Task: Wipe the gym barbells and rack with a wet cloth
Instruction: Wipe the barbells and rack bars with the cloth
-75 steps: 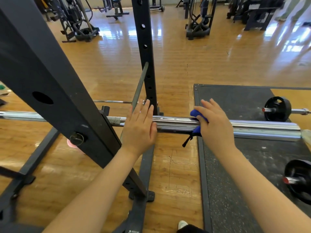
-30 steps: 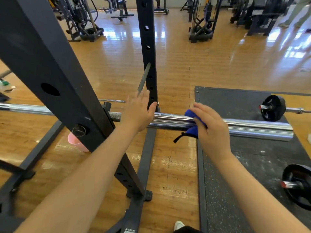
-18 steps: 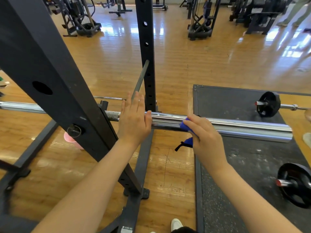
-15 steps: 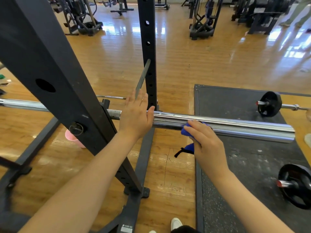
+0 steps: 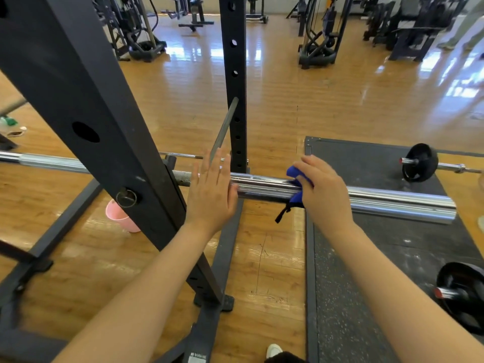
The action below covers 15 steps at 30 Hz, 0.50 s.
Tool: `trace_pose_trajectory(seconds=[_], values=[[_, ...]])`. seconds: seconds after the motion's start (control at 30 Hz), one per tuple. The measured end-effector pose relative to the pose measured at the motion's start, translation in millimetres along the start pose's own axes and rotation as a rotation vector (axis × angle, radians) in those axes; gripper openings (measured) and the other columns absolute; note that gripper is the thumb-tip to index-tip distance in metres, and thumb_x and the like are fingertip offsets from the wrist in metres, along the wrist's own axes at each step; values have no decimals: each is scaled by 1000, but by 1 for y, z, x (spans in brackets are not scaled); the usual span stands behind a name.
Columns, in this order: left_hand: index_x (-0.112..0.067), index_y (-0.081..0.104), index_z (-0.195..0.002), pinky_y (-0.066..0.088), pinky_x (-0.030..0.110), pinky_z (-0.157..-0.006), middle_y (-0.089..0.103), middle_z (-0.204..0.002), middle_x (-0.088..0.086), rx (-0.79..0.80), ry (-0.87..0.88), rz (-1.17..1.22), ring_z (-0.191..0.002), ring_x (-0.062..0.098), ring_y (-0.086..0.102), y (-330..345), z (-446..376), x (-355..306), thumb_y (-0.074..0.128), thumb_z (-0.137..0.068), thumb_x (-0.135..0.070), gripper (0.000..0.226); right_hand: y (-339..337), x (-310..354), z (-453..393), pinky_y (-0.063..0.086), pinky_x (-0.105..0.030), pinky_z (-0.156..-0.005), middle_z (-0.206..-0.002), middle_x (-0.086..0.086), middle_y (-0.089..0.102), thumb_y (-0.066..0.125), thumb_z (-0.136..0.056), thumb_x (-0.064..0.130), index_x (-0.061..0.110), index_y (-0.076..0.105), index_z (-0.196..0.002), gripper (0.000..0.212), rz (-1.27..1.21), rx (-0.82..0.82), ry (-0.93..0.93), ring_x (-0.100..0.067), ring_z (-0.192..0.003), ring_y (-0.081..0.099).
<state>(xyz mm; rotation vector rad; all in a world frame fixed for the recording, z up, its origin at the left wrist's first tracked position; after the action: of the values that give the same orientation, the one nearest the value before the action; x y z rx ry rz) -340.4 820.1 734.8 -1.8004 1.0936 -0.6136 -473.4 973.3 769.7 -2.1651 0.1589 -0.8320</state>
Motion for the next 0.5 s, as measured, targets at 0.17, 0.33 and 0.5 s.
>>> trace_pose_trajectory(seconds=[0.17,0.33,0.5], values=[[0,34,-142,8,45,-115,33,-149,19,-26,-12,20,-140,36,23,3,-5,-1,28,-96,-26,53,2,0,12,38,-21,-86,-114,-8,67,57,-88,-3,5,67,-113,28,13,-14,27,-26,-106,61],[1,43,-137,14,46,-113,38,-146,18,11,12,40,-139,37,27,3,-12,1,12,-102,-36,60,3,1,43,40,-41,-93,-111,-16,67,71,-70,-17,-1,69,-106,40,58,-104,-87,-33,-105,64],[-5,51,-132,19,44,-113,48,-140,14,261,23,71,-137,32,33,-6,-41,0,7,-99,-45,69,16,6,80,43,-41,-94,-113,-13,67,77,-61,-20,2,71,-104,49,45,-25,-103,-29,-107,63]])
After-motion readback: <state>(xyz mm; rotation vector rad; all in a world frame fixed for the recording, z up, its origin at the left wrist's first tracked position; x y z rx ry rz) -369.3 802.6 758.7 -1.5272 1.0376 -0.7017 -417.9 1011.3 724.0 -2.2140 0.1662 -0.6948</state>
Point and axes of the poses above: each hand's wrist, its own z-axis away from the middle knuckle, its own y-axis out of the palm, x = y × z, the point moved 5 cm from there along -z, towards the middle knuckle
